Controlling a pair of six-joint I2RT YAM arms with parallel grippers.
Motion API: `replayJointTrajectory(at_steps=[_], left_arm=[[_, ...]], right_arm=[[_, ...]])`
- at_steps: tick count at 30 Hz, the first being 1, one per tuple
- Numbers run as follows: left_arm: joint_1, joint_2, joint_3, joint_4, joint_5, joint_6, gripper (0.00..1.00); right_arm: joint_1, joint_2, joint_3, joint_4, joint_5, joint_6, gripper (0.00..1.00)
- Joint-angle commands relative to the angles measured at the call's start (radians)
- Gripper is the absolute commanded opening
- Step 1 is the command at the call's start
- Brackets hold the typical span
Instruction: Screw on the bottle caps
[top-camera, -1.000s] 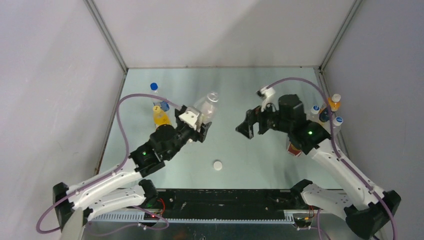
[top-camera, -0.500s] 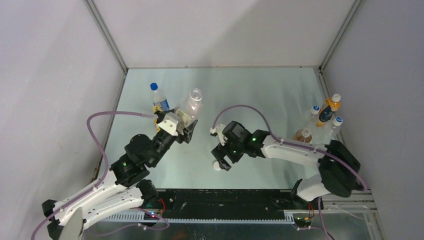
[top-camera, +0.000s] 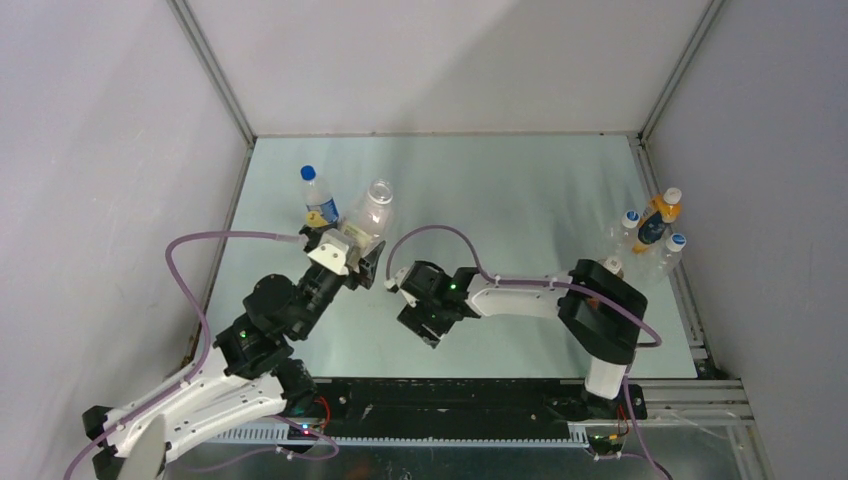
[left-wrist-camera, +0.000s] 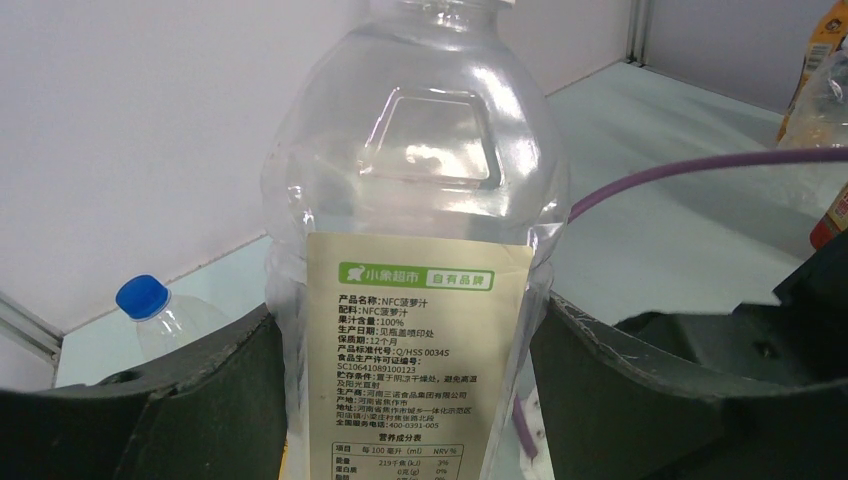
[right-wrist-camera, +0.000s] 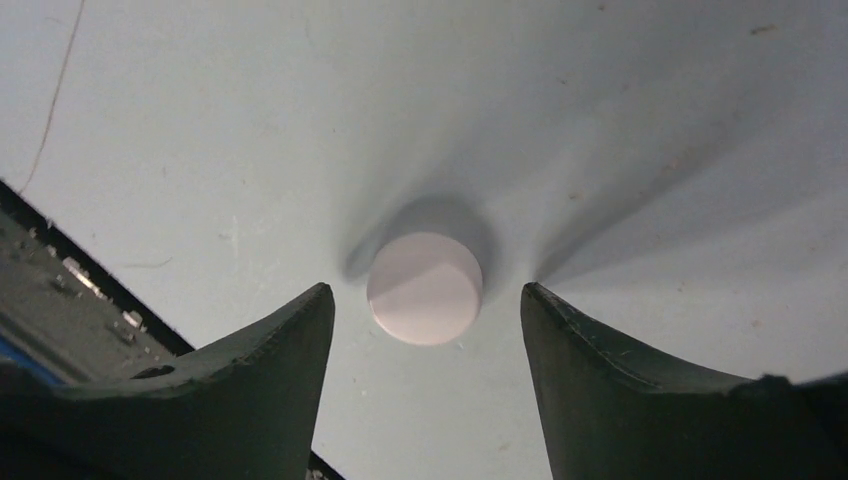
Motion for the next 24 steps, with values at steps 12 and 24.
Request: replayJointTrajectory(at_steps=[12, 24], left_arm=[[0.003, 0.001, 0.008, -0.008, 0.017, -0.011, 0.03], [0.004, 0.078, -0.012, 0.062, 0.162, 0.045, 0.02]], right_arm=[[0.001, 0.019, 0.015, -0.117, 0.13, 0.007, 0.25], [-0.306, -0.139, -0.134, -0.155, 0.189, 0.119, 0.27]])
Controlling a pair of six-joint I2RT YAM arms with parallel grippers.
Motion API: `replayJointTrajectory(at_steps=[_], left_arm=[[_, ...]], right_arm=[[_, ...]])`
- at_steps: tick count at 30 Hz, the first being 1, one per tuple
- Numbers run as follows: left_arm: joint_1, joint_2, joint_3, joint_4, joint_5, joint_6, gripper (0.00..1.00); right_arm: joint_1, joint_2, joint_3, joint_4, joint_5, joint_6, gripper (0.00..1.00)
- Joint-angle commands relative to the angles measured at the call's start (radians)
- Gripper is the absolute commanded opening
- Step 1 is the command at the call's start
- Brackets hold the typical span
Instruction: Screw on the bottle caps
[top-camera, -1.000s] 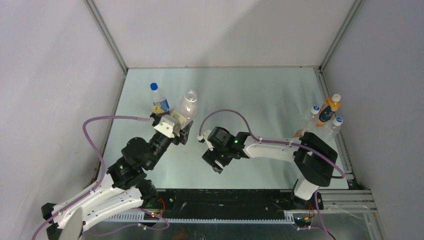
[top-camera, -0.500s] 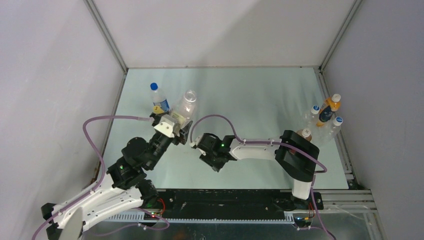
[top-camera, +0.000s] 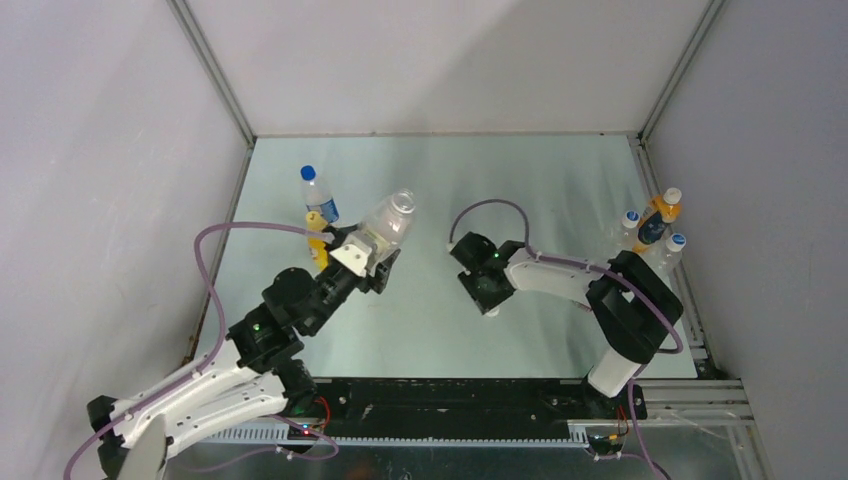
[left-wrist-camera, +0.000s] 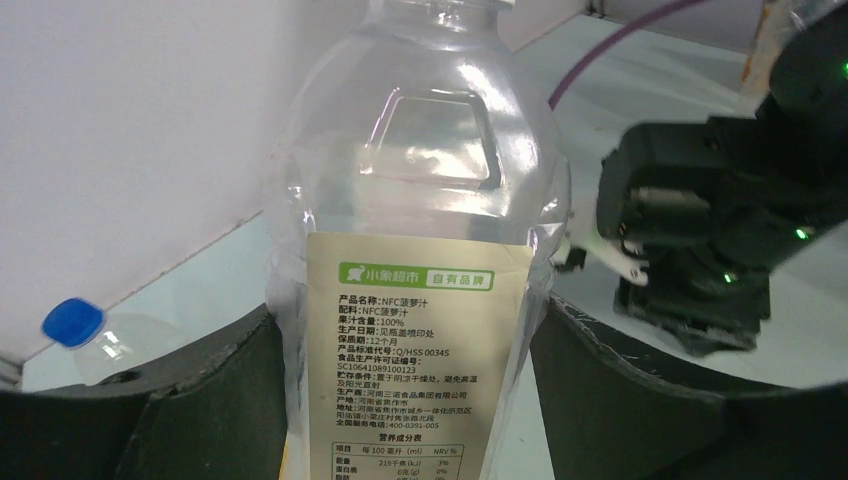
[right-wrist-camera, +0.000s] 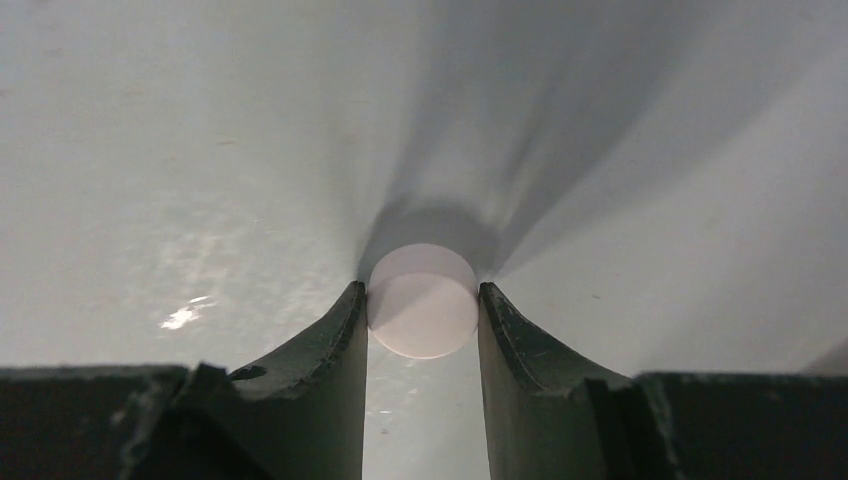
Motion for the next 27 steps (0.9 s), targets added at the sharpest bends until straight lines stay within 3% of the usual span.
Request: replayJointTrajectory(at_steps=[1, 3, 7, 9, 27], left_arm=[[0.003, 0.019, -0.013, 0.086, 0.104, 0.056, 0.02], [0.003, 0.034, -0.019, 0.092, 0.128, 0.072, 0.01], [0.003, 0.068, -0.019, 0.08, 0.204, 0.105, 0.01], [0.003, 0.076, -0.019, 0.067, 0.232, 0.117, 0.01], [0.003, 0.08, -0.035, -0.035, 0.337, 0.17, 0.02]], right_arm=[[-0.07, -0.059, -0.032, -0.022, 0.042, 0.074, 0.28], [-0.088, -0.08, -0.046, -0.019, 0.029, 0.088, 0.33], [-0.111, -0.115, -0.051, -0.03, -0.024, 0.116, 0.63], [-0.119, -0.136, -0.051, -0.037, -0.039, 0.128, 0.66], [-0.179, -0.104, -0.052, -0.046, -0.087, 0.152, 0.54]])
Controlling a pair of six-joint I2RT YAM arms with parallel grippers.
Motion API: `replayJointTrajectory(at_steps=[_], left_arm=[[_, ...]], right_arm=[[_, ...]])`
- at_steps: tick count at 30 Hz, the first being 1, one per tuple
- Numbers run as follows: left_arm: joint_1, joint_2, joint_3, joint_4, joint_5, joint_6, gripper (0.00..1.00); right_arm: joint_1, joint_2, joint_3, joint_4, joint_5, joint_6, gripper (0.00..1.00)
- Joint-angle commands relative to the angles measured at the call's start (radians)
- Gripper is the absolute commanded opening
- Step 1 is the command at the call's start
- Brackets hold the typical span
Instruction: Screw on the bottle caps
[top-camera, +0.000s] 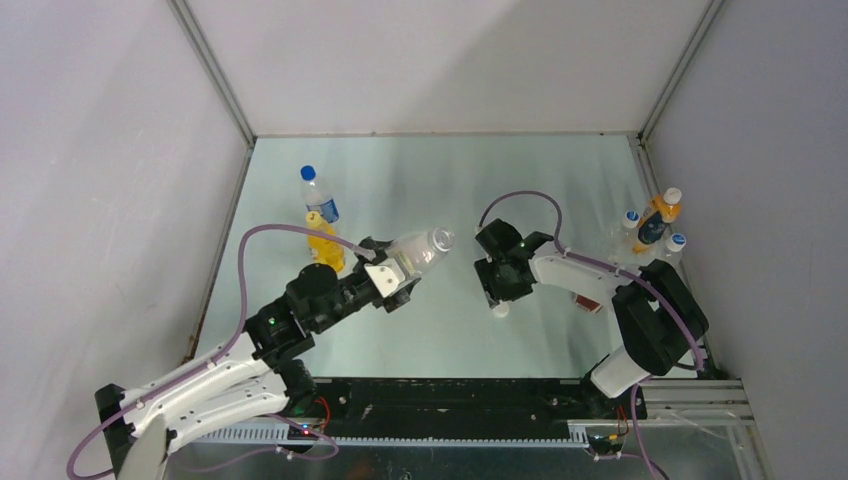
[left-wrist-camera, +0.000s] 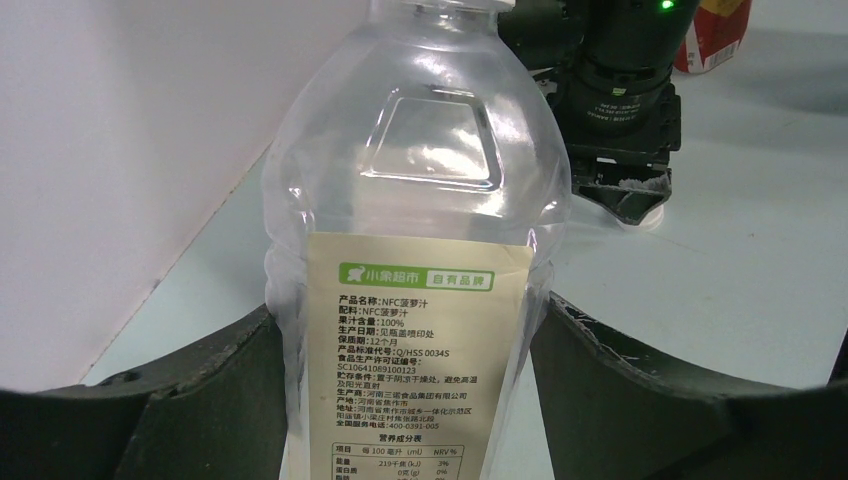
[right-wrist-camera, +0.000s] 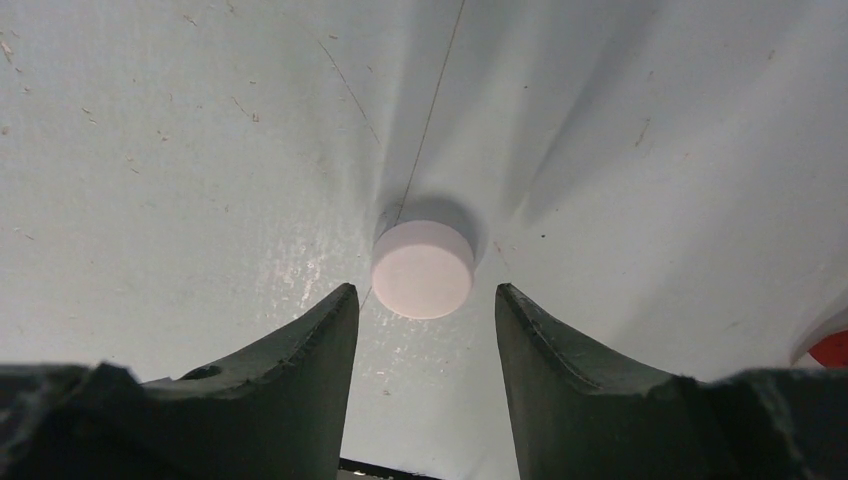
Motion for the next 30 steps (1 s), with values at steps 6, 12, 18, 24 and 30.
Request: replayJointTrajectory(at_steps=[6, 12, 18, 24, 30], left_arm=[[0.003, 0.002, -0.011, -0.004, 0.049, 0.044, 0.02], [0.003, 0.023, -0.001, -0.012, 0.057, 0.053, 0.01], [0.003, 0.043, -0.007, -0.014, 0.057, 0.067, 0.0], [0.023, 0.07, -0.026, -0.011, 0.101, 0.111, 0.0], [0.059, 0.122, 0.002, -0.022, 0.18, 0.147, 0.0]], right_arm=[[0.001, 0.066, 0.001, 0.017, -0.023, 0.022, 0.54], [0.001, 0.093, 0.0, 0.03, -0.03, 0.029, 0.51], [0.002, 0.08, -0.002, 0.029, -0.029, 0.018, 0.34], [-0.02, -0.052, -0.003, 0.015, -0.152, -0.025, 0.09], [-0.067, -0.291, 0.031, -0.041, -0.286, -0.135, 0.07]])
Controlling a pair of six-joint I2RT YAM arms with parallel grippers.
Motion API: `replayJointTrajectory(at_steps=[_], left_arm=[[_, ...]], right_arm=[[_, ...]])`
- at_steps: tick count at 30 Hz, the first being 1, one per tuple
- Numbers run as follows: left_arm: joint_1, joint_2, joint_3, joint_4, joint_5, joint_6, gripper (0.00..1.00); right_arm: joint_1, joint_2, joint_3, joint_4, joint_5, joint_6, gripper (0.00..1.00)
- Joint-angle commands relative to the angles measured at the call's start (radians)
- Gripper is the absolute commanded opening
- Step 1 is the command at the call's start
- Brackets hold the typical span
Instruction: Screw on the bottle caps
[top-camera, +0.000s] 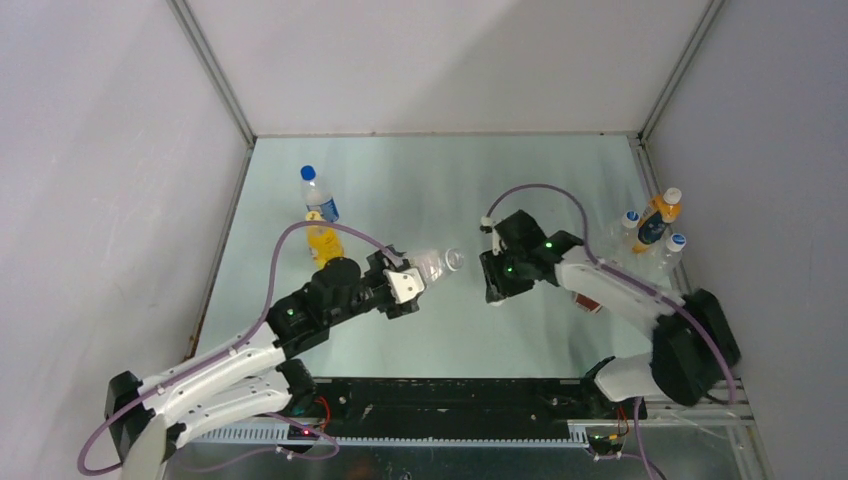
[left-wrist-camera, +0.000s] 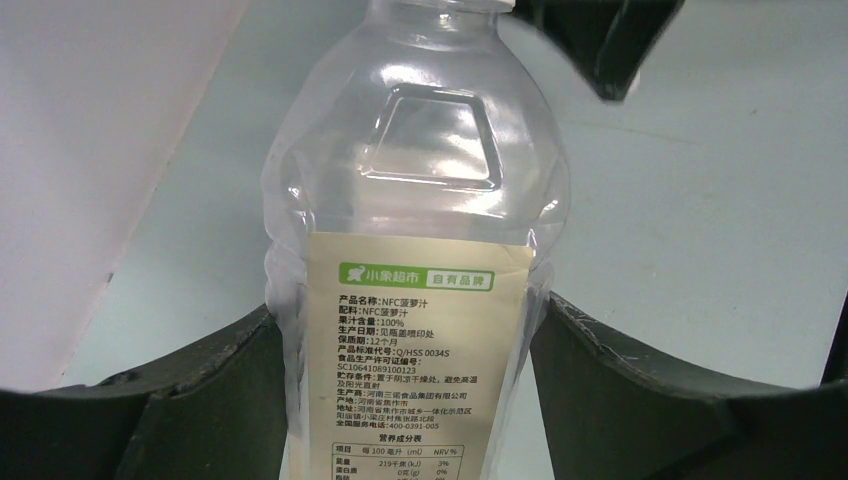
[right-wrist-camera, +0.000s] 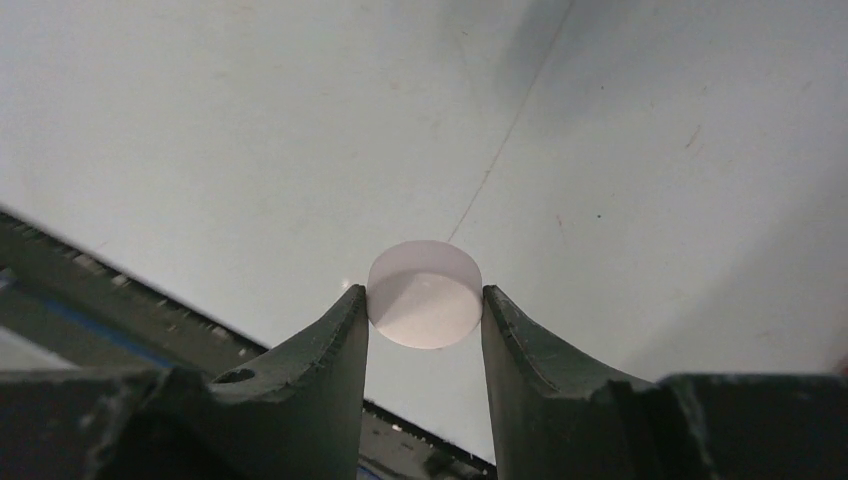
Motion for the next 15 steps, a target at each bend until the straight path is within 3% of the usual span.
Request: replayJointTrajectory(at_steps=[1, 4, 9, 15], left_arm=[[0.021, 0.026, 0.035, 0.032, 0.089, 0.052, 0.0], [0.022, 0.049, 0.057, 0.026, 0.13, 0.067, 0.0], [0.022, 0.073, 0.086, 0.025, 0.219, 0.07, 0.0], [0.023, 0.12, 0.112, 0.076, 0.317, 0.034, 0.0]], right_arm=[[-0.033, -0.202, 0.057, -0.058, -0.113, -0.129, 0.06], [-0.056, -0.335, 0.087, -0.093, -0.157, -0.217, 0.0], [-0.083, -0.452, 0.183, -0.166, -0.241, -0.337, 0.0], [-0.083, -0.557, 0.219, -0.2, -0.443, -0.547, 0.0]])
